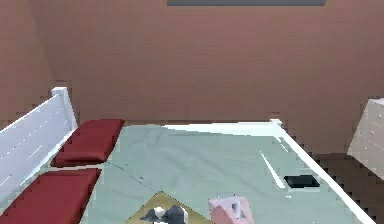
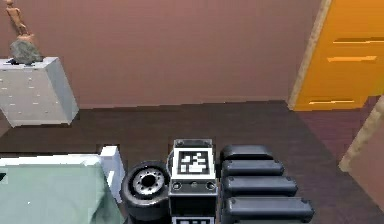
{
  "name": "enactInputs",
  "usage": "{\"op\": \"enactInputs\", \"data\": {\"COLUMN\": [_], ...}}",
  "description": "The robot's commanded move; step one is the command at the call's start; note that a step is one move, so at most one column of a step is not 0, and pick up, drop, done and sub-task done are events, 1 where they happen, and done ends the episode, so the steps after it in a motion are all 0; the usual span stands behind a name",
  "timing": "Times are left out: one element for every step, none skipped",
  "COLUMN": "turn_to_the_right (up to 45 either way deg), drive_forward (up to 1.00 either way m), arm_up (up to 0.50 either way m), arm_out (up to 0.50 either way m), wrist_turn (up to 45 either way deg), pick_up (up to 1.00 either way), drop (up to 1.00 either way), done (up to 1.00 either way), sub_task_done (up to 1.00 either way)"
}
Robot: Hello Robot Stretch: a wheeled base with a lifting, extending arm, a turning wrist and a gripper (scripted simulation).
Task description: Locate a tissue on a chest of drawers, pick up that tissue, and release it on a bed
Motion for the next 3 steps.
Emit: {"op": "enactInputs", "data": {"turn_to_the_right": [45.0,-45.0,-45.0], "drive_forward": [0.0,0.0,0.0], "arm_up": [0.0,0.0,0.0], "arm_out": [0.0,0.0,0.0], "wrist_turn": [0.0,0.0,0.0], "pick_up": [0.0,0.0,0.0], "drop": [0.0,0.0,0.0], "done": [0.0,0.0,0.0], "sub_task_done": [0.0,0.0,0.0]}}
